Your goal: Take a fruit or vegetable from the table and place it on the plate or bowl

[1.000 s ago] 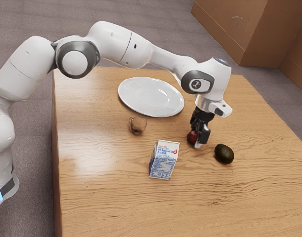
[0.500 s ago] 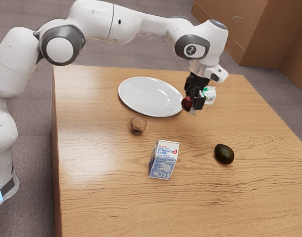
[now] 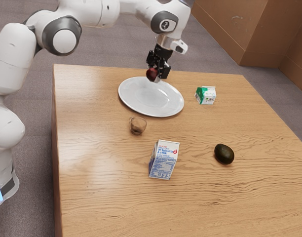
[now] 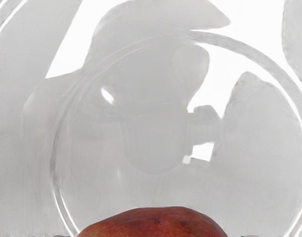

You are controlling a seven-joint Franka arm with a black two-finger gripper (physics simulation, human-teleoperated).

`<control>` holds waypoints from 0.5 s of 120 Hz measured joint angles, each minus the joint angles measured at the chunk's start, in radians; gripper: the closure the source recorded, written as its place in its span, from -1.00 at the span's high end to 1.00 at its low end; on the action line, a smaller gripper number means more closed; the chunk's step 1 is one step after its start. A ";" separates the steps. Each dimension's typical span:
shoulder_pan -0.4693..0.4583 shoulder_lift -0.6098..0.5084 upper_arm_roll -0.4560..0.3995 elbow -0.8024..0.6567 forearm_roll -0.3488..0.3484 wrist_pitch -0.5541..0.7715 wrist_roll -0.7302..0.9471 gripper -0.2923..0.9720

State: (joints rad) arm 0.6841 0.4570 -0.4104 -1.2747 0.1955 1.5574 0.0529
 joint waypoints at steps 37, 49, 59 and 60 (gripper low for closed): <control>-0.002 0.018 0.044 0.015 -0.023 0.009 0.080 0.42; -0.134 -0.058 0.046 0.028 -0.003 0.009 0.097 0.48; -0.363 -0.155 0.046 0.020 0.069 0.010 0.084 0.50; -0.377 -0.159 0.045 0.019 0.073 0.010 0.083 0.51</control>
State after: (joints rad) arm 0.3068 0.2983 -0.3653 -1.2552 0.2687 1.5672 0.1357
